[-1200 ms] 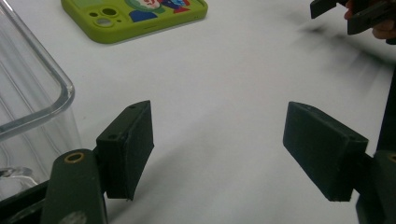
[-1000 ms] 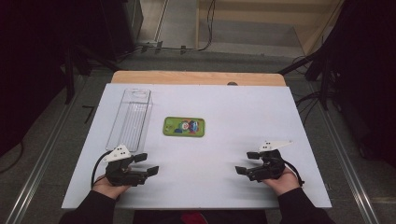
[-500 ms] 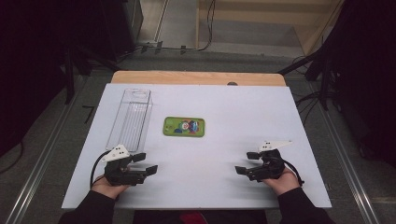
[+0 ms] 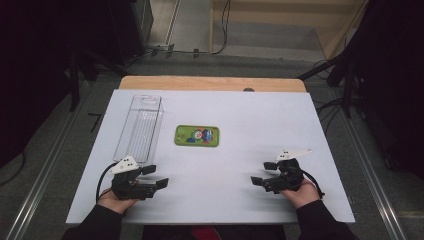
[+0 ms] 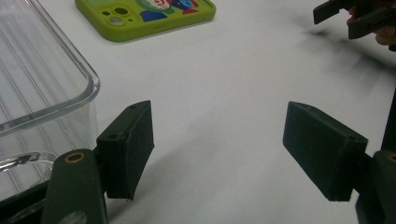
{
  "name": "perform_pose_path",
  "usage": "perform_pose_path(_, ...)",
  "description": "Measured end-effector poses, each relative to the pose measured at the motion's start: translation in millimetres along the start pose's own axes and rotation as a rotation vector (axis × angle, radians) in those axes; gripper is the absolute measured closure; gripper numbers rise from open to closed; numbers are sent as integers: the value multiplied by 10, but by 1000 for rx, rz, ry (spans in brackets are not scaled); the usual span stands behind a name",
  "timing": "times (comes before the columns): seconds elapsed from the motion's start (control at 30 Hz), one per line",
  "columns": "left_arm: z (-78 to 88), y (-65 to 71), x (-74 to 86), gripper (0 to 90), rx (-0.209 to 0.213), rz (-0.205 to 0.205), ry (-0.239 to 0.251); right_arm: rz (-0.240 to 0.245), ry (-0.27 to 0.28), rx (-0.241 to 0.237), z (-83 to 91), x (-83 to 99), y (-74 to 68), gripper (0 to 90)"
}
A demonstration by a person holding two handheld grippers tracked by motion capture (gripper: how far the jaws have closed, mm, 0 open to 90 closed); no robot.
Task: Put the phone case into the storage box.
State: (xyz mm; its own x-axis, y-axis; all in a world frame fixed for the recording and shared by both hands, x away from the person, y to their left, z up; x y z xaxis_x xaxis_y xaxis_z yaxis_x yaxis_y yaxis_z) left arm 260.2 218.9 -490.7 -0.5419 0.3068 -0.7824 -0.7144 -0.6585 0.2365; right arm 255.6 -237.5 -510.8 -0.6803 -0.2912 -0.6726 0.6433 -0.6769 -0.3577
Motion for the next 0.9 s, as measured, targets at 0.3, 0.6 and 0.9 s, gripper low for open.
perform_pose_path(0.3,-9,-2,-5,252,9,3,-4,1,-4,2,3,0,11,142)
perform_pose_path(0.6,-17,-11,-9,251,12,12,-10,10,-20,-9,-10,-39,27,142)
perform_pose_path(0.9,-23,-9,-11,251,21,16,-14,52,-54,-69,-17,-146,70,142)
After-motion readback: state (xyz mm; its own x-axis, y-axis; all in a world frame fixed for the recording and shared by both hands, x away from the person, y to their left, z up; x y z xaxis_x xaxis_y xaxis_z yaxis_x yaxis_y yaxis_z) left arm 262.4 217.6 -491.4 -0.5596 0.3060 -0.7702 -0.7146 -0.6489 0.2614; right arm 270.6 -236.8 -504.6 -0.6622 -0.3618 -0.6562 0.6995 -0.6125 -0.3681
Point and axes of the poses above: each handheld gripper's, and its own axes: z roughly backward along the jaws, x roughly out of its underside, y roughly to its right, the point moved 1 cm from there along -z, roughly forward along the jaws, and after that the axes turned 3 degrees about -x, right-handed, at the moved point
